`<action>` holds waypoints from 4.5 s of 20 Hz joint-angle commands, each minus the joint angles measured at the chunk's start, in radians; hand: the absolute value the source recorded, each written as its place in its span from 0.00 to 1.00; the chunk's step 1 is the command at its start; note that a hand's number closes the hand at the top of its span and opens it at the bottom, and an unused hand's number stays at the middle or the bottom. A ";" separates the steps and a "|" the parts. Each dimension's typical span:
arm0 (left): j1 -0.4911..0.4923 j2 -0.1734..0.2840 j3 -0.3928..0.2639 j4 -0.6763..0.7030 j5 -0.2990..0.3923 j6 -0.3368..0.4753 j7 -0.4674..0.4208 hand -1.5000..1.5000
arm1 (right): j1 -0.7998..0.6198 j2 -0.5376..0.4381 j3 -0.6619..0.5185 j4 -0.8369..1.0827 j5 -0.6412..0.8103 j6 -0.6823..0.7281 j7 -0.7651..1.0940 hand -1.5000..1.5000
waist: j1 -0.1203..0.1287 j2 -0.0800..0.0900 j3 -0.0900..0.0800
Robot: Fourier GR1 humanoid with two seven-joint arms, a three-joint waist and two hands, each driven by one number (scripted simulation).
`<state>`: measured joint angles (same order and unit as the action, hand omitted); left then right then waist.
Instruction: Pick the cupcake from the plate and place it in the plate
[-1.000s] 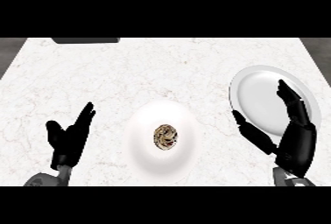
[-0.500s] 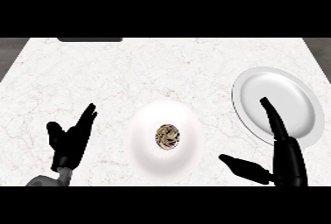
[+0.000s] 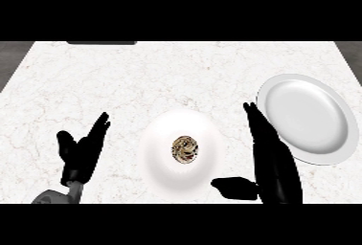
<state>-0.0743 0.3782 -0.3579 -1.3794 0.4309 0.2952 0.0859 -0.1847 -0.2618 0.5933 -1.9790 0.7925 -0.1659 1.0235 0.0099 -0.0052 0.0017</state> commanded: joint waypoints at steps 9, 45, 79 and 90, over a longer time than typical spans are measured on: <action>0.060 -0.014 0.009 -0.041 -0.015 -0.024 0.052 0.50 | -0.177 0.258 0.037 0.285 0.088 0.105 0.191 0.00 | 0.002 0.006 -0.002; 0.109 -0.102 0.066 -0.078 -0.141 -0.082 0.077 0.50 | -0.295 0.245 0.107 0.759 -0.025 0.014 0.036 1.00 | -0.003 0.005 -0.001; 0.096 -0.113 0.169 -0.052 -0.148 -0.111 0.098 0.50 | -0.215 0.227 -0.045 0.322 0.637 -0.419 0.219 1.00 | -0.041 0.001 0.000; 0.093 -0.162 0.130 -0.062 -0.200 -0.094 0.096 0.50 | -0.007 0.089 -0.345 0.368 0.554 -0.689 -0.051 1.00 | -0.012 0.007 -0.001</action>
<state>0.0145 0.2441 -0.2000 -1.4526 0.2555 0.1786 0.1539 -0.2189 -0.1338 0.3534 -1.6618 1.3758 -0.7178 0.9794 -0.0094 -0.0038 0.0065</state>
